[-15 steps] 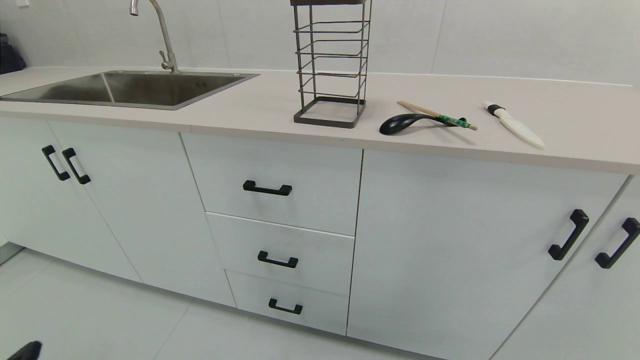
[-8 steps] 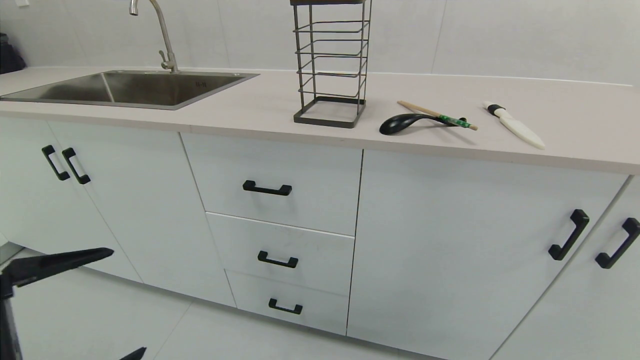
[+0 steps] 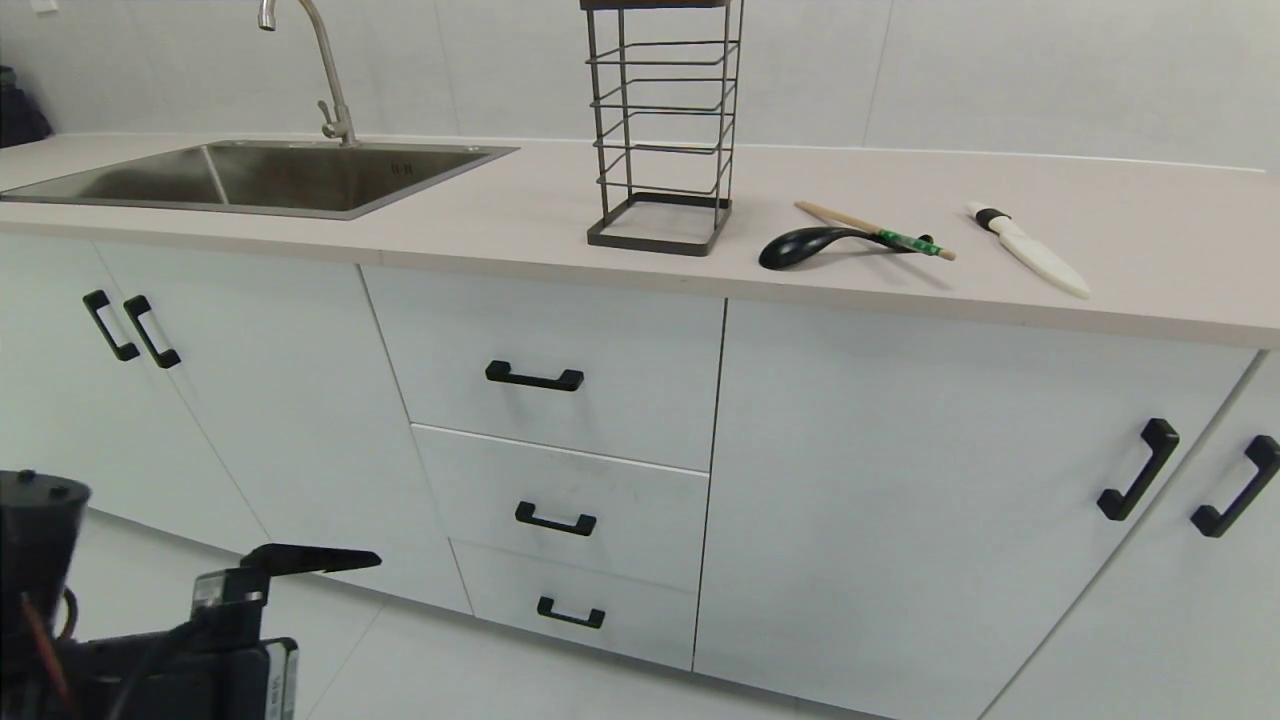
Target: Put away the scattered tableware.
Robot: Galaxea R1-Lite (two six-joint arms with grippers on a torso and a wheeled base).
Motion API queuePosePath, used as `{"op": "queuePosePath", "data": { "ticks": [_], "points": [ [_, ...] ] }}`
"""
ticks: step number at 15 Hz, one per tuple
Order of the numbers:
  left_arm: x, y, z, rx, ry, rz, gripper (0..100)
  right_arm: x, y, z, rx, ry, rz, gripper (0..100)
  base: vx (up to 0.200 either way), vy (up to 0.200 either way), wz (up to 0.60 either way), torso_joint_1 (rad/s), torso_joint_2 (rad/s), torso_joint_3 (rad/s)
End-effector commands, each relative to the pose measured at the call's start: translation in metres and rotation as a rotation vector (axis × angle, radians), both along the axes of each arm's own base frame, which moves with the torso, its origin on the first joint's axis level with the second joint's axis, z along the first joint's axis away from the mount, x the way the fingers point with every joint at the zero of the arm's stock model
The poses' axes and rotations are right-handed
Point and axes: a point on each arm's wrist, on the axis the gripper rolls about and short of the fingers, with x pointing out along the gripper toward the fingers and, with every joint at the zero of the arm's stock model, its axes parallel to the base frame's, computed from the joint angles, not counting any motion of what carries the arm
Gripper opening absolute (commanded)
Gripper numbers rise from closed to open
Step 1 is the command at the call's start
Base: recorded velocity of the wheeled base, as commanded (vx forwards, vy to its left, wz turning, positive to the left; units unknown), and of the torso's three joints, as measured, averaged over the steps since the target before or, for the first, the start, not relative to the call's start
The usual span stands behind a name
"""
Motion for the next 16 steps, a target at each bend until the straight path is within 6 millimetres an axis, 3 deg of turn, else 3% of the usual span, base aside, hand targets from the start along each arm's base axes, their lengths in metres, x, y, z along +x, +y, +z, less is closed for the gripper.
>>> {"op": "queuePosePath", "data": {
  "ticks": [1, 10, 16],
  "points": [
    [0.021, -0.006, -0.024, 0.086, 0.123, -0.003, 100, 0.000, 0.000, 0.000, 0.000, 0.002, 0.001, 0, 0.000, 0.000, 0.00, 0.000, 0.00, 0.000],
    [0.092, -0.026, -0.064, 0.287, 0.058, -0.157, 100, 0.000, 0.000, 0.000, 0.000, 0.002, 0.001, 0, 0.000, 0.000, 0.00, 0.000, 0.00, 0.000],
    [0.123, -0.035, -0.091, 0.308, 0.013, -0.125, 100, 0.000, 0.000, 0.000, 0.000, 0.002, 0.001, 0, 0.000, 0.000, 0.00, 0.000, 0.00, 0.000]
  ]
}}
